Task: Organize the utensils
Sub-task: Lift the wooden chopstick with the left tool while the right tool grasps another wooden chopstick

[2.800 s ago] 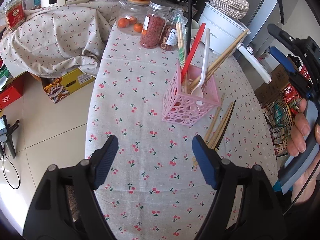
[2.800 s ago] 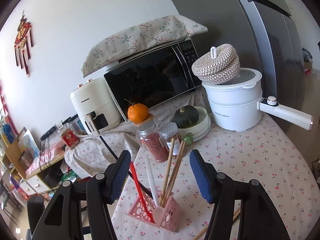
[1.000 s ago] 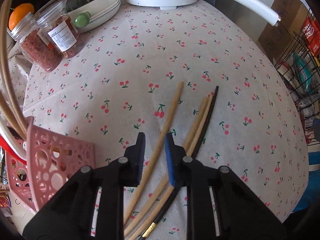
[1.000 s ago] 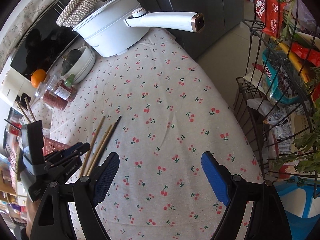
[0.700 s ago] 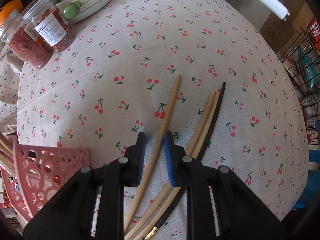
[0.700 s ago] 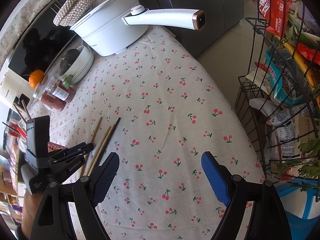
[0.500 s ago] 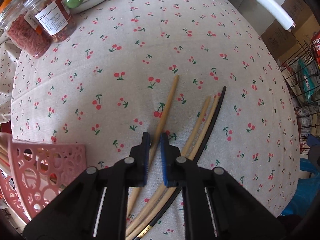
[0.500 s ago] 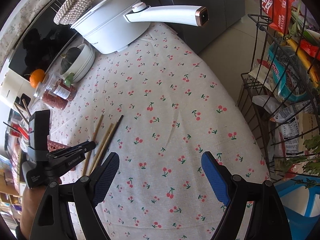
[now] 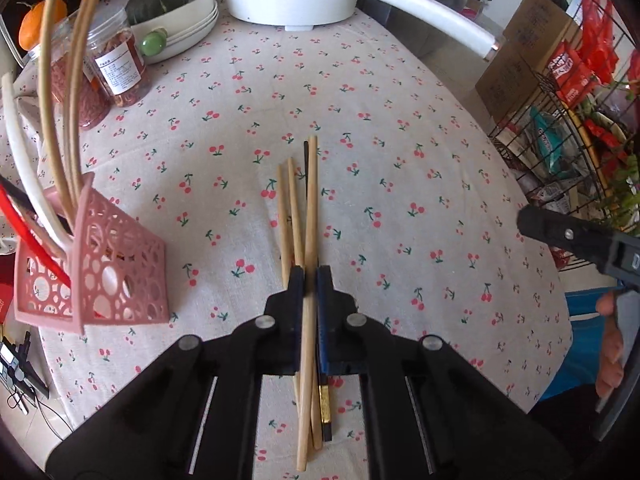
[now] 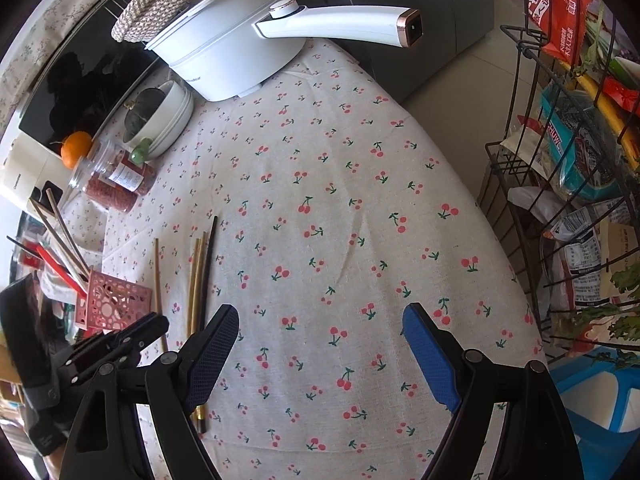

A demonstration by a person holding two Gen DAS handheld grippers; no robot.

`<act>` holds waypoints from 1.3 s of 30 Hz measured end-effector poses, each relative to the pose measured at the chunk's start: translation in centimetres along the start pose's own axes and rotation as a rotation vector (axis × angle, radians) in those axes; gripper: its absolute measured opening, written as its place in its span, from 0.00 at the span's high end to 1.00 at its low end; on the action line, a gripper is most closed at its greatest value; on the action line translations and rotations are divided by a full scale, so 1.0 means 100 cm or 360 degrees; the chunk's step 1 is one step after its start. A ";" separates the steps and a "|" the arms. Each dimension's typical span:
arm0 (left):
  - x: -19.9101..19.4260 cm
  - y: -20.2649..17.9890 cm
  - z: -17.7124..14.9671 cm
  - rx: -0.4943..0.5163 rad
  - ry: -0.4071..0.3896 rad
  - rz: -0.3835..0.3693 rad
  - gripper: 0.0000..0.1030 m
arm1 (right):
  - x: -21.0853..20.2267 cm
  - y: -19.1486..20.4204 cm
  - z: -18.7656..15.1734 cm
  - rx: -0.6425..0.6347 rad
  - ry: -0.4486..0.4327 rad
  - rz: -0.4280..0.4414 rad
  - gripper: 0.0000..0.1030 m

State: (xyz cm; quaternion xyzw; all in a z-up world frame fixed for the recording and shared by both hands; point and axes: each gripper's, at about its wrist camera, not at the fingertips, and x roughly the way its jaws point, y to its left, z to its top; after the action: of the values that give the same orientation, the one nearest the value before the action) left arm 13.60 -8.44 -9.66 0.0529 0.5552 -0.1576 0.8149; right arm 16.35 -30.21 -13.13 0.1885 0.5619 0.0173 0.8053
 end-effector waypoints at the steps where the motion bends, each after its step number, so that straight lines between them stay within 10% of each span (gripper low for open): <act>1: -0.007 0.004 -0.001 0.0014 -0.0014 -0.0010 0.93 | 0.000 0.002 -0.001 -0.0007 0.0004 0.0002 0.17; 15: -0.056 0.046 -0.046 -0.0041 -0.0229 -0.0164 0.93 | 0.023 0.062 -0.011 -0.0204 0.0075 0.0129 0.19; 24: -0.067 0.075 -0.066 -0.0116 -0.0253 -0.0192 0.93 | 0.069 0.115 -0.013 -0.0315 0.0243 0.0315 0.80; 33: -0.077 0.103 -0.075 -0.0206 -0.0276 -0.0207 0.93 | 0.110 0.144 -0.010 -0.0282 0.0348 0.0306 0.86; 39: -0.079 0.114 -0.079 -0.0244 -0.0276 -0.0195 0.93 | 0.126 0.159 -0.007 -0.0359 0.0304 0.0060 0.87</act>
State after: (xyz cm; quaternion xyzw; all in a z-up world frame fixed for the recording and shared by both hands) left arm 7.53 5.99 -6.41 -0.0575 0.4952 -0.1681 0.8504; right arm 23.26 -12.23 -19.50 0.1048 0.6267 0.1134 0.7638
